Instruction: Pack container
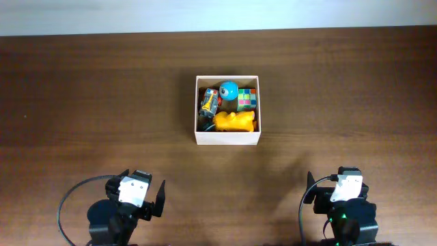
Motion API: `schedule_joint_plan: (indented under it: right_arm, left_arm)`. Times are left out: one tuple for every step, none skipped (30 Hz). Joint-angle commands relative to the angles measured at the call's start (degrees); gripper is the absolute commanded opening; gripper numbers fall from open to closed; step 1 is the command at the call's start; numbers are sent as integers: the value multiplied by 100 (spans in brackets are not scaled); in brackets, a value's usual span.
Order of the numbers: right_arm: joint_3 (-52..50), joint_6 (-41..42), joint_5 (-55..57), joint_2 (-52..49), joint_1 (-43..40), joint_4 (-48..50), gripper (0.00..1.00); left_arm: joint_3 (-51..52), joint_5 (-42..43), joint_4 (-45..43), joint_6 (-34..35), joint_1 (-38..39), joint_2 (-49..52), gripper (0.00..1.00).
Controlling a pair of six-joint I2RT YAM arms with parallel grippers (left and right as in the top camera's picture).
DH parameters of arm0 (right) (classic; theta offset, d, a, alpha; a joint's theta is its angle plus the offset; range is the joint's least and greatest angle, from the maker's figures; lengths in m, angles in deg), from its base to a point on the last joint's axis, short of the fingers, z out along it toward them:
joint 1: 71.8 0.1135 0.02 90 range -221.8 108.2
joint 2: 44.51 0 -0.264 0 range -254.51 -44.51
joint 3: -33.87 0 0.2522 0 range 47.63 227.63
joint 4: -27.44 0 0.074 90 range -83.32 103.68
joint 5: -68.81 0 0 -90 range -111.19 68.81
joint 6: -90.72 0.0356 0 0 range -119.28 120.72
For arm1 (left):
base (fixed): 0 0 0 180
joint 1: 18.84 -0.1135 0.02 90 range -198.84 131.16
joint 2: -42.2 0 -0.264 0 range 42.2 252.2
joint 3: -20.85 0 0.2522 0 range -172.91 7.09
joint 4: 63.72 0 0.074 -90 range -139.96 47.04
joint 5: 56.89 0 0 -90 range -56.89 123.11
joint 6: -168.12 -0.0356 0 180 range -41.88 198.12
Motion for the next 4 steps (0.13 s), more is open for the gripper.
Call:
schedule_joint_plan:
  right_arm:
    - [-26,-37,-11,42,-46,13,99]
    - [-26,-37,-11,42,-46,13,99]
    - [-26,-37,-11,42,-46,13,99]
    - [-26,-37,-11,42,-46,13,99]
  left_arm:
    - [48,81,11,-28,-17,-55,99]
    - [48,81,11,-28,-17,-55,99]
    - [48,81,11,-28,-17,-55,99]
    - [50,81,11,-28,-17,-55,99]
